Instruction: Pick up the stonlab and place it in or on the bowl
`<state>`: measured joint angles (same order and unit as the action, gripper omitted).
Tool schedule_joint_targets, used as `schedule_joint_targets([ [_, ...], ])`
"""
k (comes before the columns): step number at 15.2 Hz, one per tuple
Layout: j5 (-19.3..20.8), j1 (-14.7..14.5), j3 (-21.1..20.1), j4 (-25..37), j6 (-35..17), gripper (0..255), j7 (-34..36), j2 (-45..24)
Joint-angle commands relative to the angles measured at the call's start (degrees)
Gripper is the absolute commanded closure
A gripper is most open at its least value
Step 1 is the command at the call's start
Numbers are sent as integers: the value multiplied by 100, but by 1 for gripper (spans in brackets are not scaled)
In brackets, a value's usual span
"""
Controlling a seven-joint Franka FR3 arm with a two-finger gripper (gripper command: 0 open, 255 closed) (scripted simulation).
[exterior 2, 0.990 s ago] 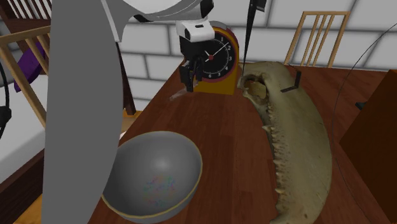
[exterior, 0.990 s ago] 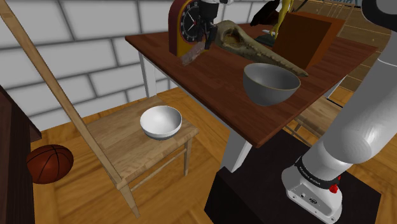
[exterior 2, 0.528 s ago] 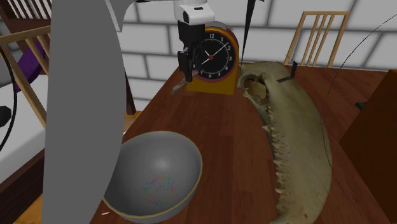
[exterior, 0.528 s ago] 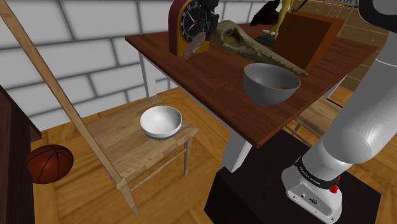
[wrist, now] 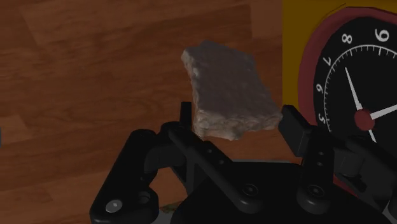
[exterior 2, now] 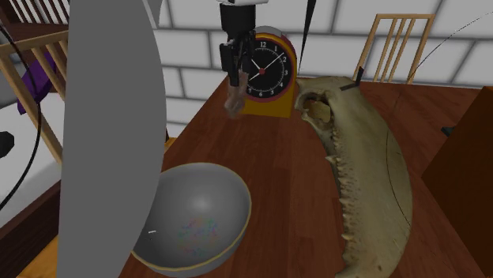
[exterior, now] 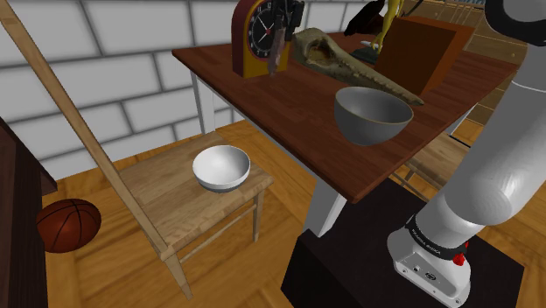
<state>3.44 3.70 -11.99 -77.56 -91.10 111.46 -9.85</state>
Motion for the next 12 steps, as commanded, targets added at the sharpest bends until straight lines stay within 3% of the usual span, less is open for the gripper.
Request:
schedule_joint_targets([
  [1,19,-18,-7,288,210,255,8,-82],
  [3,33,-31,-10,495,357,255,10,-142],
  [7,-213,117,45,-920,40,255,-136,982],
  [12,-446,181,170,-2262,-91,255,-338,2218],
])
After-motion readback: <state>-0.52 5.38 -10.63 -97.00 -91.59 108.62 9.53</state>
